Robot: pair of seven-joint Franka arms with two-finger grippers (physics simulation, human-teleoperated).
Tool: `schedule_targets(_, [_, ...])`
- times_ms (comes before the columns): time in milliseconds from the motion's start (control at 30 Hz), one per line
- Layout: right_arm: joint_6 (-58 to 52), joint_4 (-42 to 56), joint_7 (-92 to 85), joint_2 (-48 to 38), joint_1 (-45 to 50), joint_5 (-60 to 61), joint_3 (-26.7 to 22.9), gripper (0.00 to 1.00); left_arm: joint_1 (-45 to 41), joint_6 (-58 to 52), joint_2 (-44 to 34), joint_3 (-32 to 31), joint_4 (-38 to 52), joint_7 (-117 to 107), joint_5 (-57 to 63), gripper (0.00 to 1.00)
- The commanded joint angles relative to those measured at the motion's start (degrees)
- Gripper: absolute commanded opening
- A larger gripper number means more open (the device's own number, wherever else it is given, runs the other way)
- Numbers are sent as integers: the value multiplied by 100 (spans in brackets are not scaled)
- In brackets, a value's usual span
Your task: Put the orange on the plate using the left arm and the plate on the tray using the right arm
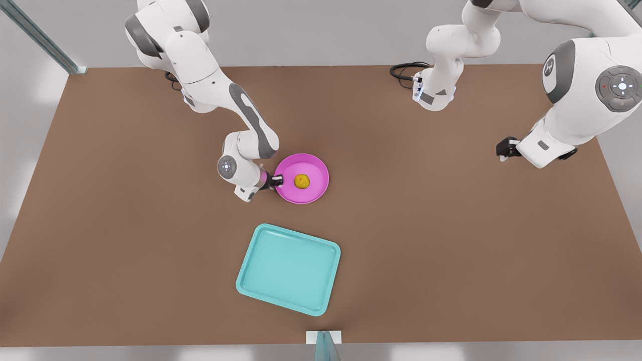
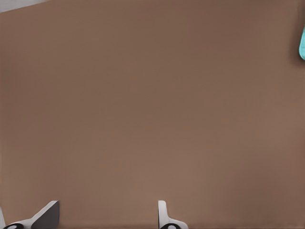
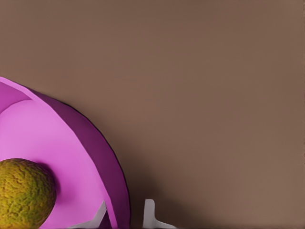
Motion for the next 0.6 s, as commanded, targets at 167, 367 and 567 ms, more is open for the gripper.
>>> schedule_targets(167, [-290, 112, 37, -83, -27, -6, -9, 21, 0, -19, -6, 54, 3, 584, -4, 100])
schedule_targets(367, [-606, 533, 54, -250, -264, 231, 0, 21, 0, -10, 3, 63, 3, 584, -4, 100])
schedule_targets(567, [-1037, 1895, 89, 233, -809, 574, -18, 21, 0, 16, 37, 63, 3, 584, -13, 100])
